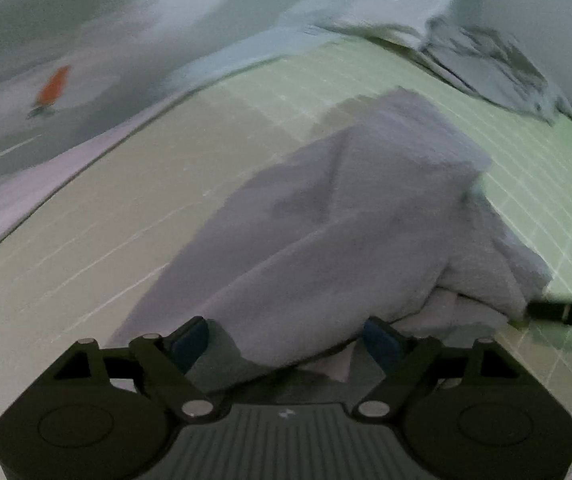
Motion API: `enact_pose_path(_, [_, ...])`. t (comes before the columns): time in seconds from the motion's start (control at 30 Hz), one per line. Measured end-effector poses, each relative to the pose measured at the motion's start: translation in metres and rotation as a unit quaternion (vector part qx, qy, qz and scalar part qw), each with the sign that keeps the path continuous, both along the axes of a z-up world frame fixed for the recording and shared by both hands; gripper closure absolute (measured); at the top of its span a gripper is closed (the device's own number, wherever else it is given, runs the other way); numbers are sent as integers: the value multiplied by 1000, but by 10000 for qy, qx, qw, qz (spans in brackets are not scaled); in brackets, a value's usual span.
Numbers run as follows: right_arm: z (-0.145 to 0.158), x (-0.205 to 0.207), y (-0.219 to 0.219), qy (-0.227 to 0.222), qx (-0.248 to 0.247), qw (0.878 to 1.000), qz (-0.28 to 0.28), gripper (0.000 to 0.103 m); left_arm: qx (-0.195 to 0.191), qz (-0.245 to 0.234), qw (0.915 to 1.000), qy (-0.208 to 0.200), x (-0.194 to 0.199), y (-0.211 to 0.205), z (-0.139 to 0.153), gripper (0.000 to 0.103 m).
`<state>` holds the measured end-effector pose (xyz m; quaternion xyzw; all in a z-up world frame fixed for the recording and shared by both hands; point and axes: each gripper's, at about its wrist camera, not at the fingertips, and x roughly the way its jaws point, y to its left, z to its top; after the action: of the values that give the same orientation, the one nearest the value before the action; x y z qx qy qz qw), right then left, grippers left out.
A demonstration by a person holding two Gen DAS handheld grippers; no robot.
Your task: Fold clothes
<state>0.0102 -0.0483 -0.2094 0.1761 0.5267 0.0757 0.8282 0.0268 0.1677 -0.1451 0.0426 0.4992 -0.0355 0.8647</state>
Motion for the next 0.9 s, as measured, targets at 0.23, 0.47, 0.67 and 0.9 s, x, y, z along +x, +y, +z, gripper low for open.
enact_pose_path(0.23, [2, -7, 26, -94, -267, 9992, 273, 30, -430, 1066, 9934, 41, 23, 36, -10, 97])
enact_pose_path(0.47, [6, -19, 58, 20, -242, 9972, 712, 27, -340, 3193, 9438, -781, -22, 166, 11, 98])
enact_pose_path(0.67, [-1, -27, 105, 60, -798, 9851, 1520, 14, 170, 5062, 8604, -570, -105, 278, -3, 98])
enact_pose_path(0.9, [2, -18, 110, -501, -1266, 9700, 2012, 75, -91, 5643, 8255, -89, -198, 292, -27, 98])
